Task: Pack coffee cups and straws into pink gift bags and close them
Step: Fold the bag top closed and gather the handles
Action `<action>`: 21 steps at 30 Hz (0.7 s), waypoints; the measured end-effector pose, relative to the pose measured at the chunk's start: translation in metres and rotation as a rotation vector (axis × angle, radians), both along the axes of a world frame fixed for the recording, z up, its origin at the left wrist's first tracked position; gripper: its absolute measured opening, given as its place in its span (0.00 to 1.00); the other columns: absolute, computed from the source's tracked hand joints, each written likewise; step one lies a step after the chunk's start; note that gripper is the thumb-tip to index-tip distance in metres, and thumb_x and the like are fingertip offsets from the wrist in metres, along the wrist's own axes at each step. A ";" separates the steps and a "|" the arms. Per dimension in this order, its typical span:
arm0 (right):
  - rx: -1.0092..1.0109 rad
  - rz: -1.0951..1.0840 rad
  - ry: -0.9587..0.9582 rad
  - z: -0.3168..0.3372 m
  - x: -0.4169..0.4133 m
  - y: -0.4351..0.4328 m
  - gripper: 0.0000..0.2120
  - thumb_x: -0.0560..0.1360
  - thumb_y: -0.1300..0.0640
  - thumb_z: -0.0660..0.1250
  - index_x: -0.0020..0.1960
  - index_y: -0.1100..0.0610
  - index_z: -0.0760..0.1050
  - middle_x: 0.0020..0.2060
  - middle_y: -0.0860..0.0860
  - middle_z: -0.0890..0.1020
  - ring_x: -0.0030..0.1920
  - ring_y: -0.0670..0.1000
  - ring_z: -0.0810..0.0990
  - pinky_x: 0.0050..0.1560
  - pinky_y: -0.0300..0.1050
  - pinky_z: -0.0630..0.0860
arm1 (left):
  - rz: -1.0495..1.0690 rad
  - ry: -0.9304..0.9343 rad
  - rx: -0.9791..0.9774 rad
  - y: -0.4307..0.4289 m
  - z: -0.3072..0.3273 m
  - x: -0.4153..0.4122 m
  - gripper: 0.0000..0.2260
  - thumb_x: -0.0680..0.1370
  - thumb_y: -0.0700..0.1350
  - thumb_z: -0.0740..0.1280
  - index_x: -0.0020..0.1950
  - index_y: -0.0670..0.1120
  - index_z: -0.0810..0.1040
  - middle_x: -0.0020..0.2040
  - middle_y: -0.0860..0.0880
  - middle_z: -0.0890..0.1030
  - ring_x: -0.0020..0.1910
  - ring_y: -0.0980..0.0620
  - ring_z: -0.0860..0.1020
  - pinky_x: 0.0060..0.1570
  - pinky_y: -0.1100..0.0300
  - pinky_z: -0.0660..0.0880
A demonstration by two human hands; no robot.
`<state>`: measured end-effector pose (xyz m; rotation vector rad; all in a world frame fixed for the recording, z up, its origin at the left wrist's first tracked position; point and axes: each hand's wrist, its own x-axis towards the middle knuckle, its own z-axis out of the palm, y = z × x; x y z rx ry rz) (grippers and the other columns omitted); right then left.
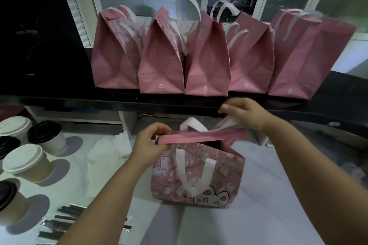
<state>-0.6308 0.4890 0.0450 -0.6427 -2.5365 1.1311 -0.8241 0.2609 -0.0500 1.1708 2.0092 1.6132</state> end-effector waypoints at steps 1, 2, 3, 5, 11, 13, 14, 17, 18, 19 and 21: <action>-0.094 -0.024 0.036 -0.001 0.002 0.001 0.12 0.78 0.49 0.65 0.49 0.56 0.82 0.44 0.46 0.85 0.43 0.40 0.81 0.47 0.40 0.73 | 0.000 0.003 -0.003 0.000 0.000 0.000 0.22 0.65 0.34 0.77 0.46 0.60 0.79 0.45 0.61 0.82 0.46 0.61 0.79 0.47 0.63 0.75; -0.136 -0.021 0.056 -0.004 0.004 0.002 0.11 0.79 0.50 0.65 0.49 0.56 0.82 0.44 0.46 0.85 0.42 0.39 0.80 0.46 0.38 0.72 | 0.001 0.004 -0.001 -0.001 -0.001 0.000 0.22 0.66 0.35 0.77 0.46 0.61 0.79 0.45 0.61 0.82 0.46 0.61 0.79 0.47 0.63 0.75; -0.162 -0.008 0.078 -0.007 0.007 0.002 0.09 0.79 0.51 0.65 0.50 0.55 0.82 0.45 0.47 0.85 0.43 0.40 0.80 0.46 0.38 0.73 | 0.003 0.003 0.003 -0.002 -0.001 0.000 0.21 0.66 0.35 0.77 0.46 0.61 0.79 0.45 0.61 0.82 0.46 0.61 0.79 0.47 0.63 0.75; -0.240 -0.016 0.195 -0.017 0.019 -0.001 0.09 0.76 0.53 0.68 0.56 0.53 0.81 0.52 0.49 0.84 0.52 0.45 0.81 0.54 0.42 0.75 | 0.014 -0.009 0.010 -0.003 -0.003 0.000 0.20 0.67 0.36 0.77 0.46 0.61 0.79 0.45 0.61 0.82 0.46 0.61 0.79 0.47 0.64 0.75; -0.461 -0.299 0.598 -0.087 0.078 -0.036 0.10 0.70 0.59 0.70 0.48 0.63 0.77 0.60 0.55 0.81 0.63 0.58 0.77 0.67 0.65 0.68 | 0.061 -0.066 0.024 -0.004 -0.012 -0.004 0.15 0.69 0.40 0.77 0.46 0.59 0.80 0.46 0.60 0.82 0.47 0.60 0.79 0.49 0.62 0.75; -0.493 -0.247 0.503 -0.111 0.095 -0.049 0.10 0.68 0.59 0.74 0.46 0.62 0.79 0.64 0.49 0.78 0.66 0.51 0.75 0.69 0.61 0.67 | 0.068 -0.094 0.027 -0.004 -0.015 -0.004 0.15 0.68 0.39 0.78 0.46 0.58 0.80 0.46 0.60 0.83 0.47 0.60 0.79 0.47 0.63 0.75; -0.502 -0.201 0.447 -0.119 0.100 -0.054 0.14 0.66 0.55 0.76 0.48 0.61 0.80 0.67 0.46 0.76 0.69 0.47 0.72 0.68 0.58 0.67 | 0.071 -0.098 0.022 -0.004 -0.016 -0.004 0.15 0.69 0.39 0.77 0.46 0.58 0.80 0.46 0.60 0.82 0.47 0.61 0.79 0.46 0.64 0.74; -0.522 -0.146 0.358 -0.130 0.099 -0.060 0.26 0.59 0.48 0.80 0.53 0.59 0.80 0.72 0.39 0.69 0.71 0.41 0.68 0.66 0.52 0.67 | 0.064 -0.118 0.015 -0.004 -0.018 -0.004 0.16 0.69 0.40 0.77 0.48 0.59 0.81 0.47 0.62 0.82 0.47 0.63 0.78 0.43 0.67 0.74; -0.536 -0.162 0.353 -0.130 0.094 -0.060 0.24 0.60 0.51 0.80 0.52 0.58 0.80 0.72 0.38 0.68 0.70 0.41 0.69 0.65 0.52 0.68 | 0.060 -0.130 0.016 -0.004 -0.018 -0.005 0.16 0.70 0.39 0.77 0.48 0.59 0.81 0.47 0.62 0.83 0.47 0.63 0.79 0.44 0.65 0.75; -0.552 -0.190 0.356 -0.129 0.088 -0.059 0.19 0.62 0.53 0.80 0.51 0.57 0.81 0.72 0.37 0.68 0.69 0.42 0.70 0.64 0.52 0.70 | 0.060 -0.141 0.017 -0.004 -0.019 -0.005 0.16 0.70 0.39 0.77 0.48 0.60 0.82 0.47 0.61 0.83 0.47 0.62 0.79 0.45 0.62 0.77; -0.585 -0.253 0.419 -0.129 0.077 -0.056 0.11 0.66 0.57 0.78 0.46 0.57 0.81 0.71 0.45 0.71 0.66 0.50 0.75 0.58 0.49 0.75 | 0.061 -0.162 0.018 -0.005 -0.019 -0.007 0.16 0.70 0.37 0.76 0.46 0.59 0.82 0.47 0.59 0.84 0.47 0.59 0.80 0.46 0.58 0.79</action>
